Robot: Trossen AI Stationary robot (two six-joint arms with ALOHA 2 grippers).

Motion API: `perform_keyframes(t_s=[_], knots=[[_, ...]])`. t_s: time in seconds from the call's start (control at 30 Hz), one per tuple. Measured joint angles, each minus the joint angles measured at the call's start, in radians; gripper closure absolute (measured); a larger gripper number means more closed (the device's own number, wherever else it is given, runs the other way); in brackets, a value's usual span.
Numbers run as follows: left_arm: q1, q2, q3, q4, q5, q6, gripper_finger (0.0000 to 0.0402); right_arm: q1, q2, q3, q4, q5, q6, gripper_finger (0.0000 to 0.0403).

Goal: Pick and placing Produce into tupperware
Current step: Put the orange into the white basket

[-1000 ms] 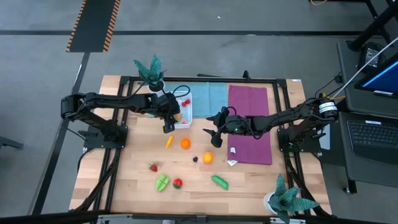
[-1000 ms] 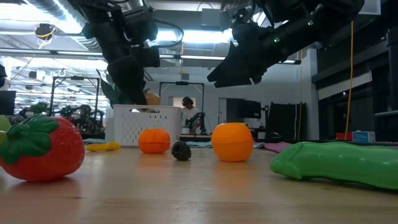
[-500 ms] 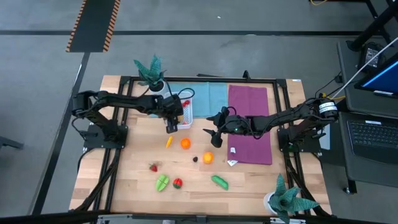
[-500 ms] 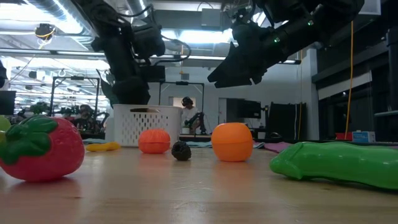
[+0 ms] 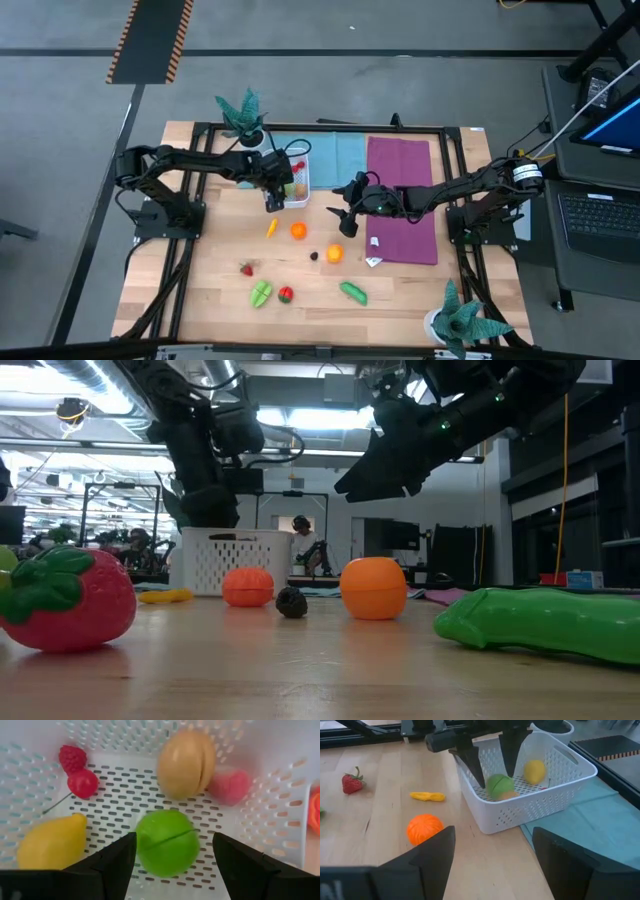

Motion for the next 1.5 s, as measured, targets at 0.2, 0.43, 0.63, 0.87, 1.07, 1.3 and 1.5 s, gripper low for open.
perform_keyframes(t_s=[0.2, 0.43, 0.63, 0.87, 1.07, 1.3, 1.5], knots=[[0.0, -0.055, -0.002, 0.001, -0.007, 0.012, 0.0149, 0.0, 0.0, 0.0, -0.001, 0.0, 0.0, 0.0136], [0.0, -0.277, -0.002, 0.003, -0.007, 0.047, 0.0148, 0.0, 0.0, 0.0, -0.003, 0.0, 0.0, 0.0136], [-0.036, -0.527, -0.053, 0.013, -0.008, 0.041, 0.0148, 0.0, 0.0, 0.0, -0.002, 0.0, 0.0, 0.0136], [-0.161, -0.811, -0.235, 0.086, -0.036, -0.046, 0.0151, 0.0, 0.0, 0.0, 0.0, 0.0, 0.001, 0.0136], [-0.318, -0.986, -0.353, 0.139, -0.155, -0.077, 0.0148, 0.0, 0.0, 0.01, 0.003, -0.082, 0.052, 0.0136], [-0.518, -1.05, -0.434, 0.174, -0.317, -0.164, 0.0152, 0.008, 0.0, 0.075, -0.121, -0.225, 0.004, 0.0136], [-0.708, -1.038, -0.522, 0.313, -0.522, -0.173, 0.0147, 0.053, 0.0, 0.132, -0.303, -0.234, -0.029, 0.0136]])
